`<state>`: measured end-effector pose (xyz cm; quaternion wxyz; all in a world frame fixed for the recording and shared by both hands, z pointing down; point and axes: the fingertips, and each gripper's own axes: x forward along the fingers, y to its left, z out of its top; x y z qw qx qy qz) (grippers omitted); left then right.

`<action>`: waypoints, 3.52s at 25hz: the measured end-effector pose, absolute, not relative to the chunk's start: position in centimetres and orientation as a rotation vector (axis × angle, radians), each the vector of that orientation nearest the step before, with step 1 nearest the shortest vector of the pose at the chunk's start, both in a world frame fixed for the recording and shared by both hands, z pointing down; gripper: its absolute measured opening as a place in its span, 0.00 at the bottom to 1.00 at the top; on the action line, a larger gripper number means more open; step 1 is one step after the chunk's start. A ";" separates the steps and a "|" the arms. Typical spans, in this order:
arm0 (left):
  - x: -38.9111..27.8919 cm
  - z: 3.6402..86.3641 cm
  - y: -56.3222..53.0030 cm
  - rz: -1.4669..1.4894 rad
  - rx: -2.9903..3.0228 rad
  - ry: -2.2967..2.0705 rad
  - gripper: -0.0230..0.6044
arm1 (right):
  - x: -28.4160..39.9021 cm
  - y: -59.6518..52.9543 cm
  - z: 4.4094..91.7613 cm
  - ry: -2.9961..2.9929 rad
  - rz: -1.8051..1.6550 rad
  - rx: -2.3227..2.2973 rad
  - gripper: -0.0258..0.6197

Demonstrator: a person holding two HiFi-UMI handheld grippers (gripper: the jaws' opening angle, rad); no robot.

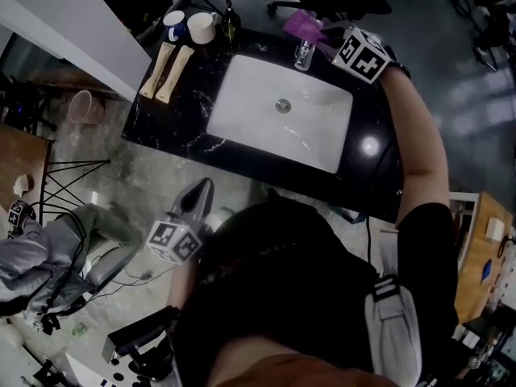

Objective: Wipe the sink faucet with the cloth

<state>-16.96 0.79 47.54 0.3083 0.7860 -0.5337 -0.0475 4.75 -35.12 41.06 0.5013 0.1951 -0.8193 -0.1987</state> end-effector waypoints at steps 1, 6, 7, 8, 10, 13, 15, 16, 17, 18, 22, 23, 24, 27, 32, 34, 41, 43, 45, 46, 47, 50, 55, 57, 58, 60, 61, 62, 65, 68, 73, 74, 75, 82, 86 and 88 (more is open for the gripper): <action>-16.9 47.8 0.8 -0.125 2.057 -1.431 0.03 | 4.5 -35.8 41.6 -1.976 -0.475 0.438 0.18; -16.3 49.0 1.0 -0.105 1.952 -1.506 0.03 | 4.6 -39.6 43.8 -1.928 -0.451 0.326 0.18; -16.1 49.2 1.0 -0.095 1.938 -1.515 0.03 | 4.8 -40.8 44.1 -1.922 -0.446 0.332 0.18; -15.9 49.5 1.0 -0.088 1.924 -1.523 0.03 | 5.0 -42.1 44.3 -1.919 -0.440 0.349 0.18; -15.6 49.9 0.8 -0.085 1.899 -1.538 0.03 | 5.4 -44.9 44.4 -1.919 -0.421 0.396 0.18; -15.5 50.2 0.8 -0.084 1.875 -1.560 0.03 | 5.8 -47.4 44.6 -1.927 -0.379 0.444 0.17; -15.4 50.2 0.7 -0.084 1.872 -1.567 0.03 | 5.8 -47.7 44.6 -1.934 -0.368 0.447 0.17; -15.4 50.2 0.6 -0.085 1.873 -1.566 0.03 | 5.8 -47.6 44.6 -1.936 -0.368 0.446 0.17; -15.3 50.2 0.5 -0.086 1.877 -1.563 0.03 | 5.7 -47.6 44.6 -1.938 -0.370 0.447 0.17; -15.3 50.2 0.3 -0.087 1.881 -1.558 0.03 | 5.6 -47.5 44.7 -1.939 -0.372 0.451 0.17; -15.0 49.7 -0.3 -0.073 1.921 -1.531 0.03 | 5.4 -46.0 44.3 -1.957 -0.373 0.467 0.17; -15.0 49.5 -0.4 -0.069 1.932 -1.524 0.03 | 5.4 -45.2 44.2 -1.972 -0.375 0.467 0.17; -15.1 49.4 -0.5 -0.068 1.942 -1.516 0.03 | 5.4 -44.1 44.0 -1.990 -0.380 0.463 0.17; -15.3 49.1 -0.9 -0.075 1.970 -1.492 0.03 | 5.3 -40.0 43.4 -2.050 -0.414 0.447 0.17; -15.3 48.5 -1.8 -0.069 2.037 -1.436 0.03 | 5.1 -32.3 44.6 -2.109 -0.459 0.419 0.17; -15.2 48.4 -2.0 -0.061 2.057 -1.416 0.03 | 5.0 -30.5 46.6 -2.092 -0.463 0.407 0.17; -15.7 48.6 -1.5 -0.051 2.044 -1.418 0.03 | 4.6 -32.1 49.9 -2.046 -0.427 0.472 0.17; -16.0 48.7 -1.2 -0.049 2.026 -1.434 0.03 | 4.7 -33.7 50.0 -2.040 -0.407 0.502 0.17; -16.2 48.7 -0.8 -0.036 2.015 -1.454 0.03 | 5.3 -35.9 50.2 -2.027 -0.378 0.560 0.17; -16.3 48.8 -0.6 -0.030 2.008 -1.465 0.03 | 5.8 -37.1 50.2 -2.021 -0.358 0.600 0.17; -16.4 48.9 -0.4 -0.028 1.998 -1.477 0.03 | 6.3 -38.2 50.3 -2.018 -0.335 0.637 0.17; -17.0 49.1 0.0 -0.033 1.968 -1.508 0.03 | 6.9 -39.5 50.2 -2.040 -0.291 0.686 0.17; -17.3 49.3 0.2 -0.052 1.948 -1.522 0.03 | 6.6 -39.6 50.3 -2.043 -0.291 0.700 0.17; -16.9 49.1 0.2 -0.048 1.967 -1.515 0.03 | 6.5 -39.0 50.2 -2.053 -0.269 0.704 0.17; -16.8 49.0 0.2 -0.045 1.979 -1.510 0.03 | 6.4 -38.4 50.2 -2.062 -0.262 0.700 0.17; -16.7 48.7 0.1 -0.045 1.995 -1.501 0.03 | 6.1 -36.6 50.1 -2.080 -0.274 0.672 0.17; -16.6 48.7 0.1 -0.047 1.999 -1.497 0.03 | 5.8 -35.5 50.0 -2.088 -0.289 0.653 0.17; -16.6 48.6 0.1 -0.050 2.002 -1.493 0.03 | 5.6 -34.3 49.9 -2.097 -0.308 0.633 0.17; -16.5 48.5 0.1 -0.058 2.008 -1.480 0.03 | 4.7 -30.6 50.1 -2.125 -0.354 0.569 0.17; -16.0 48.6 -0.2 -0.056 2.020 -1.462 0.03 | 4.2 -28.0 51.8 -2.113 -0.373 0.513 0.17; -15.5 48.7 -0.4 -0.044 2.018 -1.452 0.03 | 4.9 -29.4 55.1 -2.072 -0.321 0.534 0.17; -15.5 48.8 -0.4 -0.040 2.012 -1.455 0.03 | 5.0 -30.0 55.5 -2.063 -0.320 0.544 0.17; -15.5 48.9 -0.4 -0.034 2.004 -1.459 0.03 | 5.1 -30.6 55.8 -2.052 -0.328 0.556 0.17; -15.7 50.1 -0.1 -0.007 1.924 -1.496 0.03 | 6.6 -37.6 55.7 -2.026 -0.302 0.819 0.17; -15.8 50.7 0.1 0.004 1.884 -1.521 0.03 | 7.1 -39.8 56.2 -2.027 -0.252 0.876 0.17; -15.9 51.0 0.1 0.005 1.865 -1.528 0.03 | 7.1 -39.8 57.1 -2.018 -0.245 0.860 0.17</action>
